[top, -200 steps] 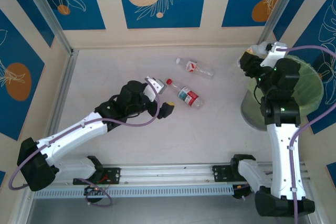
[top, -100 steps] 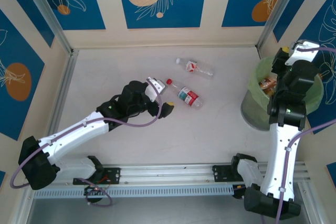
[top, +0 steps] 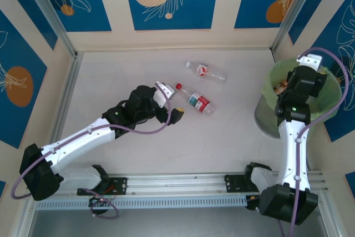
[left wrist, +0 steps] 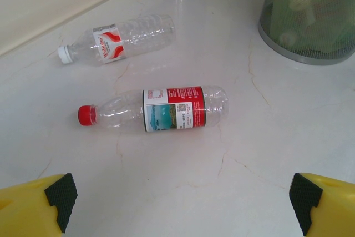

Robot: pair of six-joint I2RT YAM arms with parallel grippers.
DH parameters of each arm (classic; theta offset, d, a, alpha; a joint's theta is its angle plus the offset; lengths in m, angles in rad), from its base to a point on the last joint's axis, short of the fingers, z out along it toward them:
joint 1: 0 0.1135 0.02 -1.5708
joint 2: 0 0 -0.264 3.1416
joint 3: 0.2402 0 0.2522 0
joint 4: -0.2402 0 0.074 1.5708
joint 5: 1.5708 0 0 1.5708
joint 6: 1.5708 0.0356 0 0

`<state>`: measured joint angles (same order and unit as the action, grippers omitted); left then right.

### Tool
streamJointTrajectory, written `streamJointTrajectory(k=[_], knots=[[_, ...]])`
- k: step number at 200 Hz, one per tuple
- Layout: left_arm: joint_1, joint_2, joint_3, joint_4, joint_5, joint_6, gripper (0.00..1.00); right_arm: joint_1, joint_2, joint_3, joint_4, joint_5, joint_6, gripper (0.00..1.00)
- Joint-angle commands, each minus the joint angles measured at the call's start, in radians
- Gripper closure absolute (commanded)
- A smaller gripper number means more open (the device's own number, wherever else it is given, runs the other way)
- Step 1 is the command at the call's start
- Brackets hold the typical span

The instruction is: Put the plastic bottles in the bin

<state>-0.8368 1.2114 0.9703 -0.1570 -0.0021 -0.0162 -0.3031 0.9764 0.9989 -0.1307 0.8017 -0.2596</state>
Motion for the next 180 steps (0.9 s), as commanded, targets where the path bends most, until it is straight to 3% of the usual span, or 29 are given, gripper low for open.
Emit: streamJointTrajectory(k=[1,46,80,151,162,169,180], knots=[[-0.012,-0.011,-0.003,0.004,-0.007,0.013,0.0,-0.029,-0.004,-0.026,0.134,0.088,-0.055,0.58],[-0.012,-0.007,-0.002,0.004,-0.01,0.015,0.0,-0.061,0.073,-0.028,0.135,0.133,-0.033,0.43],[-0.012,0.0,0.001,0.001,-0.015,0.016,0.0,-0.045,0.066,0.028,-0.02,0.048,0.095,0.33],[-0.012,0.008,0.004,-0.002,-0.029,0.014,0.0,0.024,-0.001,0.13,-0.247,-0.076,0.217,0.2],[-0.012,0.008,0.008,-0.003,-0.034,0.007,0.0,0.038,-0.017,0.142,-0.272,-0.114,0.248,0.11],[-0.011,0.008,0.012,-0.006,-0.035,0.004,0.0,0.052,-0.028,0.145,-0.281,-0.129,0.269,0.0],[-0.012,0.008,0.015,-0.01,-0.037,0.001,0.0,0.082,-0.047,0.148,-0.292,-0.143,0.307,0.01]])
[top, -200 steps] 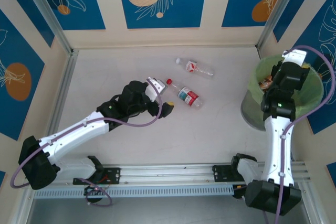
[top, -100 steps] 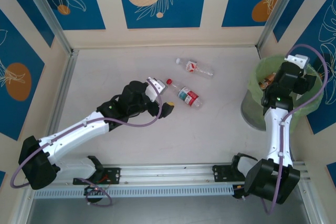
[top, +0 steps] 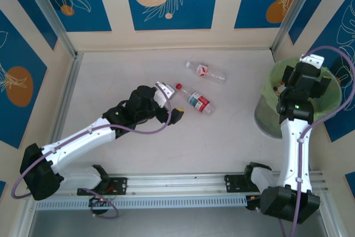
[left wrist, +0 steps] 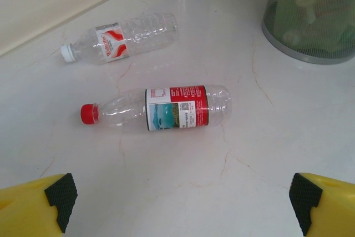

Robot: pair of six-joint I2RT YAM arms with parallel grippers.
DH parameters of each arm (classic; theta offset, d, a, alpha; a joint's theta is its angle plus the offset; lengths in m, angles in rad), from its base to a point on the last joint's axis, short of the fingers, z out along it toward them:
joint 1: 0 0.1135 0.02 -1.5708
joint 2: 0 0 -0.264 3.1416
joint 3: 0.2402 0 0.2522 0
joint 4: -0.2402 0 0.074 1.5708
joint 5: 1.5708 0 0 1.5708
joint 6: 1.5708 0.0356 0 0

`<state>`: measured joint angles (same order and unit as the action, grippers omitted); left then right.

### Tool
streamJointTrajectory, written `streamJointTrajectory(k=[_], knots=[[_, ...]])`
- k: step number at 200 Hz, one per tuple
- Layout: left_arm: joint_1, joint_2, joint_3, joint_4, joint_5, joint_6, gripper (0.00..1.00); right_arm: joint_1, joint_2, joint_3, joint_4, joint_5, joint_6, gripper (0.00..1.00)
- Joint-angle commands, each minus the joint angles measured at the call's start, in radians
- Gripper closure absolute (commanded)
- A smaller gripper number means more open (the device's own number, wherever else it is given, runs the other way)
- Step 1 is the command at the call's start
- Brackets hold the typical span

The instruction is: Put the plastic bottles in the bin

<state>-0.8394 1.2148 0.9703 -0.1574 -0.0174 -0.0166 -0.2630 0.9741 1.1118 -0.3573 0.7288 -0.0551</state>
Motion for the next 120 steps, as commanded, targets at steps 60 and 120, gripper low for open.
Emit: streamJointTrajectory(k=[60,120], knots=[[-0.009,0.04,0.051,-0.046,-0.088,-0.069,0.0,0.322,-0.089,0.04,-0.041,-0.29,0.263,0.0],[0.008,0.122,0.164,-0.185,-0.153,-0.263,0.0,0.423,0.023,-0.04,0.112,-0.675,0.29,0.01]])
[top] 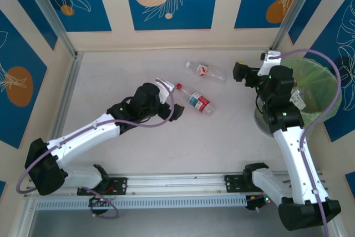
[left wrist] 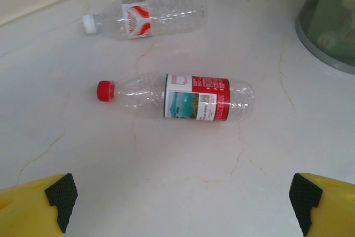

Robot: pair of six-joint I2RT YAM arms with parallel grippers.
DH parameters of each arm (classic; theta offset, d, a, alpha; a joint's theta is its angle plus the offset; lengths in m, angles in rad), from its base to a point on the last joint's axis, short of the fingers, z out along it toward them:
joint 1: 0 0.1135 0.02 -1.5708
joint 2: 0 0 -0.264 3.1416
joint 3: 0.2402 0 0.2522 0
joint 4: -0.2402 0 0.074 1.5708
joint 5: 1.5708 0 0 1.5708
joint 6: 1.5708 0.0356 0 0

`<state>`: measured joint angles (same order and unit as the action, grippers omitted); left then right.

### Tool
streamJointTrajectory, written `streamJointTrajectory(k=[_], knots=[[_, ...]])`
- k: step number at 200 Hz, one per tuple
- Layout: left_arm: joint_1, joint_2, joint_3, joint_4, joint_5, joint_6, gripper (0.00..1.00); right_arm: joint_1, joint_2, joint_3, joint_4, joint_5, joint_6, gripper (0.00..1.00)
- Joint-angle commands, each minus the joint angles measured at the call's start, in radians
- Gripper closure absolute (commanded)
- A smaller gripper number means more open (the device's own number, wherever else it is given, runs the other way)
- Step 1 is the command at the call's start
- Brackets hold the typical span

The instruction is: Put the plastic bottles in the bin

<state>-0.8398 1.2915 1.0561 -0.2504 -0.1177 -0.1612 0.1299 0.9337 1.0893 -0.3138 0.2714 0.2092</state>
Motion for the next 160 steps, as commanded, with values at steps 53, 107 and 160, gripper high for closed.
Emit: streamJointTrajectory(k=[53,107,160], knots=[[0.016,0.041,0.069,-0.102,-0.058,-0.076,0.0,0.22,0.349,-0.008,0.049,-0.176,-0.088,0.0],[0.022,0.019,0.088,-0.136,-0.116,-0.119,0.0,0.232,0.644,0.116,-0.079,-0.235,-0.181,0.0],[0.022,0.028,0.098,-0.159,-0.143,-0.112,0.0,0.251,0.896,0.301,-0.187,-0.267,-0.232,0.01]])
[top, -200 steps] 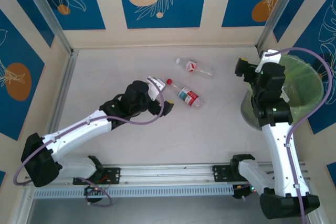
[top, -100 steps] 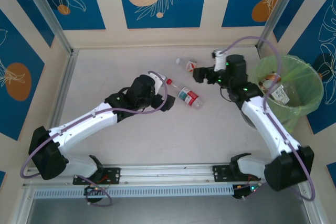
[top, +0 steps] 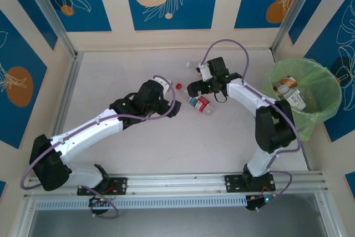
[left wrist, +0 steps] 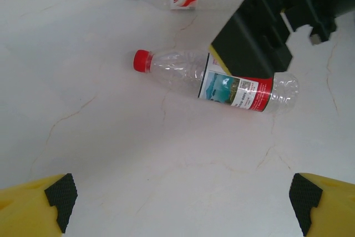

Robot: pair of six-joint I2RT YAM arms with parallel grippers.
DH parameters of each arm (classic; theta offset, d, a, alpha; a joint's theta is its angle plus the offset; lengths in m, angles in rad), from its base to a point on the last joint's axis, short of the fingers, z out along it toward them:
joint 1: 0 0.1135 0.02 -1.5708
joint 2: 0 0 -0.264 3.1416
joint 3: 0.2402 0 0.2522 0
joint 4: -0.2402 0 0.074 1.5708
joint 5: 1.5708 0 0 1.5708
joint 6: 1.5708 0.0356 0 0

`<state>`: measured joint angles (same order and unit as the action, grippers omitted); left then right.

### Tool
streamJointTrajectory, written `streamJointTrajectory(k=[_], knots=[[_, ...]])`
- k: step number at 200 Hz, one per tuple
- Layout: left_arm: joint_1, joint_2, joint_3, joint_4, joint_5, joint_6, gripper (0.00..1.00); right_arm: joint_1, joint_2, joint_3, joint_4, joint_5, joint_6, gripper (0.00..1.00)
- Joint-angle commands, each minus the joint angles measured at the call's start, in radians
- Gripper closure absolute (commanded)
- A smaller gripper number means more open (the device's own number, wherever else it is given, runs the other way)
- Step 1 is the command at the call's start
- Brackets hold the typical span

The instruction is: Put the plastic bottles in the bin

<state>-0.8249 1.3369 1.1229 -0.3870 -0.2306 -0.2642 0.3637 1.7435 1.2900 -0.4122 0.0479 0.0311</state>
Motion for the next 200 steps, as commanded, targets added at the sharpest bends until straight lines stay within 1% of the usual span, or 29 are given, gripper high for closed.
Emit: streamJointTrajectory(k=[1,24,62,100,134,175,200], knots=[[0.006,-0.017,0.031,-0.023,-0.031,-0.009,0.0,0.018,0.089,0.106,-0.092,-0.041,-0.056,0.0],[0.007,-0.017,0.029,-0.024,-0.052,-0.003,0.0,0.04,0.209,0.238,-0.185,0.026,-0.091,0.0],[0.007,-0.014,0.036,-0.033,-0.053,0.006,0.0,0.046,0.347,0.397,-0.344,0.054,-0.149,0.0],[0.007,-0.013,0.038,-0.035,-0.056,0.009,0.0,0.049,0.396,0.443,-0.442,0.038,-0.184,0.0],[0.006,-0.007,0.04,-0.036,-0.046,0.008,0.0,0.056,0.432,0.471,-0.51,-0.003,-0.198,0.01],[0.007,-0.003,0.038,-0.03,-0.038,0.012,0.0,0.083,0.477,0.512,-0.521,0.088,-0.22,0.0],[0.007,-0.001,0.036,-0.027,-0.036,0.016,0.0,0.084,0.486,0.525,-0.511,0.094,-0.239,0.02]])
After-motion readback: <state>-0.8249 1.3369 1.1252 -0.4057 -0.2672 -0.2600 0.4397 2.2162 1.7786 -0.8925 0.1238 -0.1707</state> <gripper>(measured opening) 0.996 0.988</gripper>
